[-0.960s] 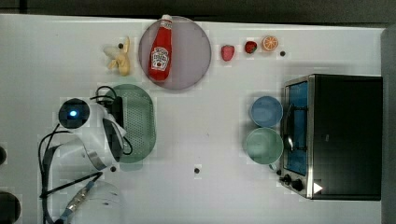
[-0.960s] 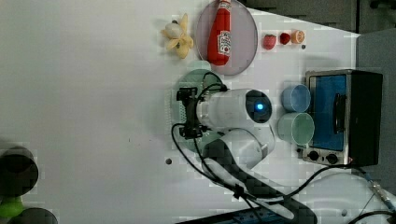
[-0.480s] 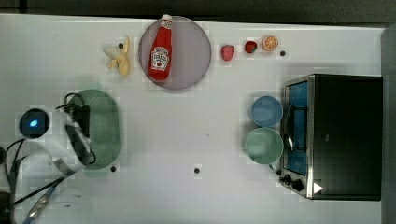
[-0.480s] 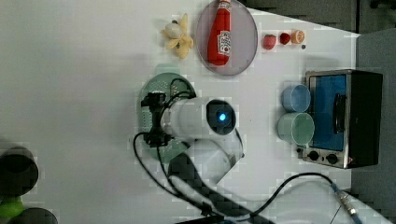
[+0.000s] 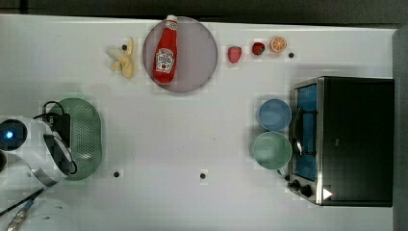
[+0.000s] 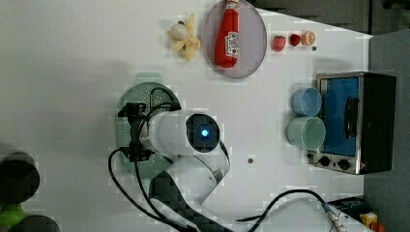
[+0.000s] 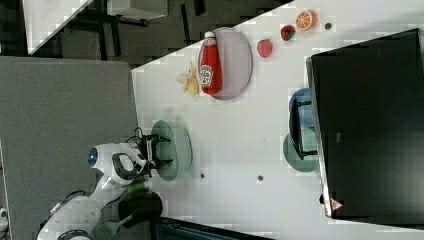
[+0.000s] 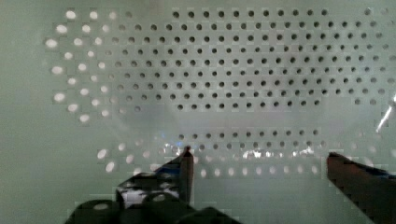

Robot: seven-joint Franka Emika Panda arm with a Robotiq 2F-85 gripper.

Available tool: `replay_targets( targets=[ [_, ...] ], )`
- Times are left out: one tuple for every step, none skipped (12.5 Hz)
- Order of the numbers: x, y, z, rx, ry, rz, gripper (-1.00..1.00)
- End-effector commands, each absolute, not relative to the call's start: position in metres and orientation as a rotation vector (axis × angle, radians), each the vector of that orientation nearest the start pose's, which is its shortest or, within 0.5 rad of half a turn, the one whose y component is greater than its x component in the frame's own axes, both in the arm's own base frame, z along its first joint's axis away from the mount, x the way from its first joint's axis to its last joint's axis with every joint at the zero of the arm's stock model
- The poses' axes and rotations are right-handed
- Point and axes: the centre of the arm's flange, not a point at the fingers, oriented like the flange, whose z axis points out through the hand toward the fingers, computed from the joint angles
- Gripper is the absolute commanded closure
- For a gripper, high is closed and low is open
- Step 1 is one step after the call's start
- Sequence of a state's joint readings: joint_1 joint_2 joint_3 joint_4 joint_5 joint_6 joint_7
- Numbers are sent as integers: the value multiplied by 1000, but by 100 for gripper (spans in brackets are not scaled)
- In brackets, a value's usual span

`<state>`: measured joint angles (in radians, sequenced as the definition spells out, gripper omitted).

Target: Drag strainer right to left.

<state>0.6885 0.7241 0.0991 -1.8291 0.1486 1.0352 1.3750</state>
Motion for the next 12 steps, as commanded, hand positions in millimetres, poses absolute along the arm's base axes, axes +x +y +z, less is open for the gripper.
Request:
replay_targets(
  targets=[
    [478,447,164,-2198,2135,219,-100],
    [482,440,179,-2269,2096,217,-100],
    [487,431,201,-2364,2030,214,-100],
    [496,419,231,-2431,1968,207,-100],
    [506,403,265,-2474,1919,196,-100],
    [516,386,302,-2505,1856,179,-100],
    [525,364,341,-2540,1780,161,-100],
    [533,338,380,-2569,1710,146,-100],
    [538,308,419,-2583,1665,137,-100],
    [542,272,455,-2586,1641,135,-100],
    [543,232,489,-2591,1611,132,-100],
    [542,190,518,-2613,1567,118,-100]
  ],
)
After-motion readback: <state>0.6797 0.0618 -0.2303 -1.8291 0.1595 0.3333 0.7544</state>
